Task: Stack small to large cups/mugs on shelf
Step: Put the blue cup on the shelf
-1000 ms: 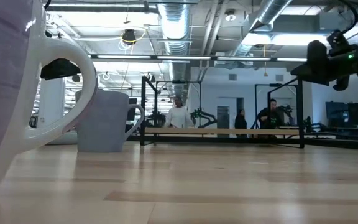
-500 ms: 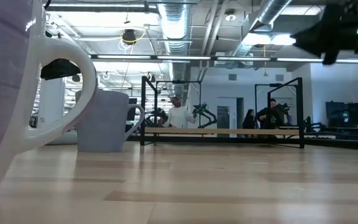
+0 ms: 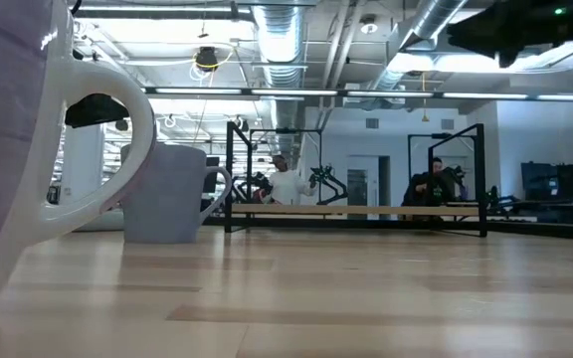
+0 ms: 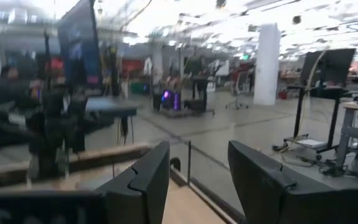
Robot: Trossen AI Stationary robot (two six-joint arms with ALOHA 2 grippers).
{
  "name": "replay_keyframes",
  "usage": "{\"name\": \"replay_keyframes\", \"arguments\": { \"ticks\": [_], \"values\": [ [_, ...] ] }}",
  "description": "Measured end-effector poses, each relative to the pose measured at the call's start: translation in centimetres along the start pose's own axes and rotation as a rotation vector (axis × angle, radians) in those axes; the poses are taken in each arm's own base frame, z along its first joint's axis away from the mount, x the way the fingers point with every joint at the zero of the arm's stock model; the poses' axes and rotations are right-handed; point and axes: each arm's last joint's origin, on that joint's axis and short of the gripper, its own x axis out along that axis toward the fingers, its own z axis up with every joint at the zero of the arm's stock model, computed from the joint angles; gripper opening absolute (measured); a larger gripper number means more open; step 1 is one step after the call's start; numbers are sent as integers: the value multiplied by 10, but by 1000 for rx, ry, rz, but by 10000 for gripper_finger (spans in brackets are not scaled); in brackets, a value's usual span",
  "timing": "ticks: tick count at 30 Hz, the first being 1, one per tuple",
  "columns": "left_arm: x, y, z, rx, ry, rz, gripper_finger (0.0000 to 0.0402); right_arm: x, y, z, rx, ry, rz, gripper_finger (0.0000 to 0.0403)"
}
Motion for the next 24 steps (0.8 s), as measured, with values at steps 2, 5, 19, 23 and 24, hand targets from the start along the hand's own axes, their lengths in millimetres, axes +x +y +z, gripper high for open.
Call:
{"name": "replay_keyframes", "arguments": {
  "ticks": [2,5,19,23,24],
  "values": [
    [0,0,0,0,0,0,119,9,1,1,-23,35,23,186],
    [0,0,0,0,0,0,119,22,4,4,-50,85,61,186],
    [0,0,0,0,0,0,119,83,32,38,-164,409,219,186],
    [0,0,0,0,0,-8,119,95,42,53,-191,483,232,186],
    [0,0,0,0,1,-9,119,98,45,56,-197,491,237,186]
  ]
}}
